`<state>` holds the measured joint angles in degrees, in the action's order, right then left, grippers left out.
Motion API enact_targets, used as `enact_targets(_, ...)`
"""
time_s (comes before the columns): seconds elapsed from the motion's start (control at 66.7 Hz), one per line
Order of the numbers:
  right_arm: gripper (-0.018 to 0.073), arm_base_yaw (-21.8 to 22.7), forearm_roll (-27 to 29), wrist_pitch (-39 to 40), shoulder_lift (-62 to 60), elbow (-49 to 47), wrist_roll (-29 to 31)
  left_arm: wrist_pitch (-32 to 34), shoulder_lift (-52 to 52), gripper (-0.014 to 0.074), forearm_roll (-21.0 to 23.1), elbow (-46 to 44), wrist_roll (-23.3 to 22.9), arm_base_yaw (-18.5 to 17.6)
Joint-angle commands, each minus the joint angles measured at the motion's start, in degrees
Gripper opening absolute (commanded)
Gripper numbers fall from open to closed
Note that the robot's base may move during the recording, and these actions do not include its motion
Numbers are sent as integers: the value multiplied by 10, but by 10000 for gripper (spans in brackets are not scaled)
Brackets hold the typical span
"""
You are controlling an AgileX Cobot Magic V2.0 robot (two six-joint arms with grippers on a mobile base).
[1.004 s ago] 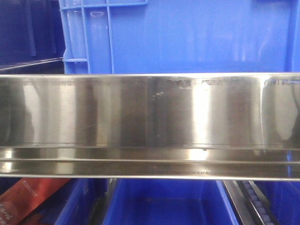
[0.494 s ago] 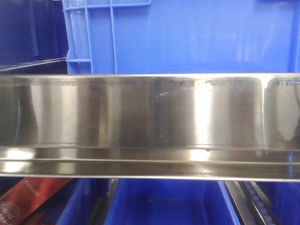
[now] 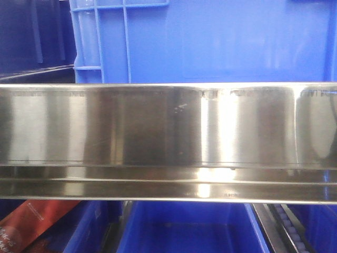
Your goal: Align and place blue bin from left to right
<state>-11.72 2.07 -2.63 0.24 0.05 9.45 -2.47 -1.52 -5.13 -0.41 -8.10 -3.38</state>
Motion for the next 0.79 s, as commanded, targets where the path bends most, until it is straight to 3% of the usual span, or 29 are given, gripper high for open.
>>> enact_targets(0.0,-79,1,2,6,-2,0,2,5,15,-111,11,4,4,2)
enact_targets(0.779,-79,1,2,6,-2,0,2,5,15,-111,22,4,4,-20)
